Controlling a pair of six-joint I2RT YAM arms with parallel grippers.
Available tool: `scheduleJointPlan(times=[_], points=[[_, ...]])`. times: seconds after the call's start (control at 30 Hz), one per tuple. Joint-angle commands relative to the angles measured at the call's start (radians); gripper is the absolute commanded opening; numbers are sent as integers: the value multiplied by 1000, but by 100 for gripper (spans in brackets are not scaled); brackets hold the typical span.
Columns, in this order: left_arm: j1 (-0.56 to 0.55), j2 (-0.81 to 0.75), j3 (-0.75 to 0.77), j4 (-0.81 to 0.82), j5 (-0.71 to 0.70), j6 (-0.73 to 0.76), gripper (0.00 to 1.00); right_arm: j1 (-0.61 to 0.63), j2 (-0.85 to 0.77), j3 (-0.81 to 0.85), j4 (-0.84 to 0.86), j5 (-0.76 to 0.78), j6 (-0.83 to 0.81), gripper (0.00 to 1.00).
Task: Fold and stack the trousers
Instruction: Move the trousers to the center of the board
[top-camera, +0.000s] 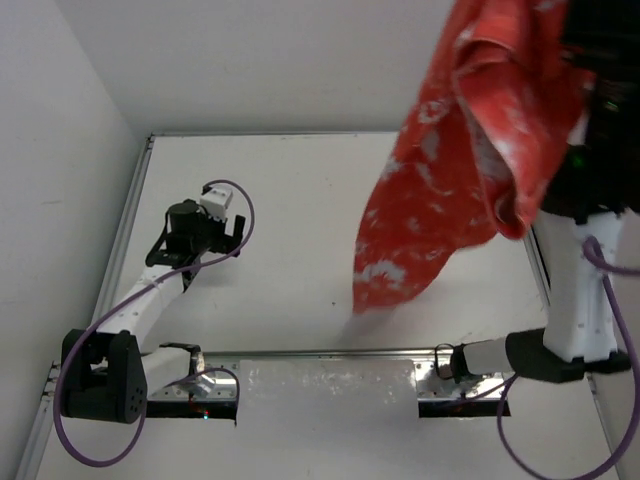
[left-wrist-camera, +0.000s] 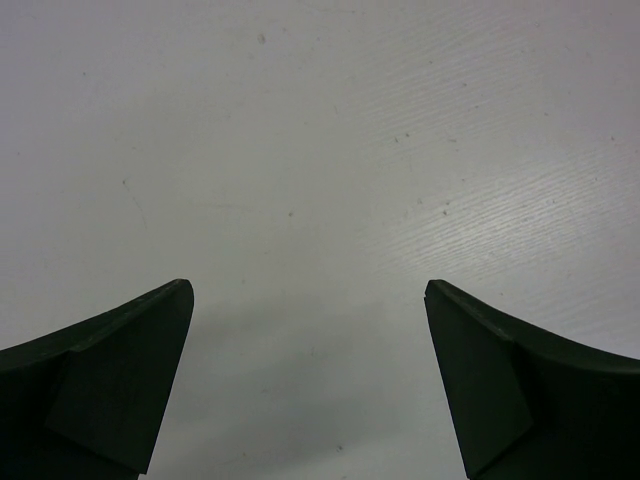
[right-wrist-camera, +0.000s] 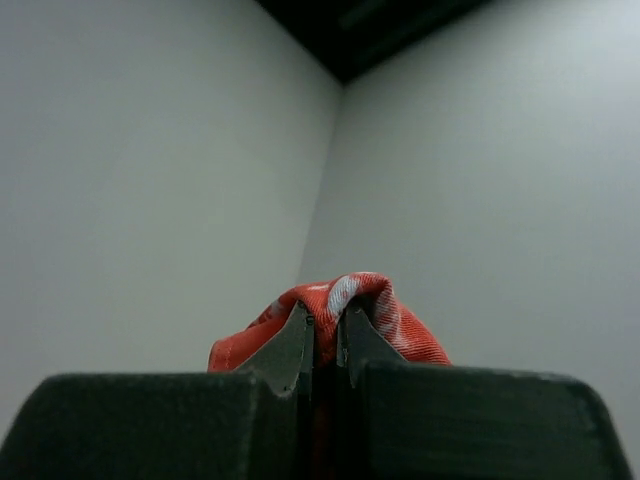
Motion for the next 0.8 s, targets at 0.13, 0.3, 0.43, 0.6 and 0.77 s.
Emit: scheduleJointPlan(times=[0.13, 0.3, 0.43, 0.6, 0.77], points=[[47, 8, 114, 37, -18, -61, 100, 387, 369, 55, -342, 128, -321, 0], [145, 29, 201, 27, 34, -72, 100, 450, 557, 103, -411, 280, -260, 0], [169, 51, 250, -40, 80, -36, 97, 444, 675, 115, -557, 450, -326, 0], [167, 95, 276, -135, 189, 49, 93, 346, 813, 100, -786, 345, -260, 66], [120, 201, 311, -322, 116, 172, 90, 297, 853, 119, -1069, 262, -408, 99]])
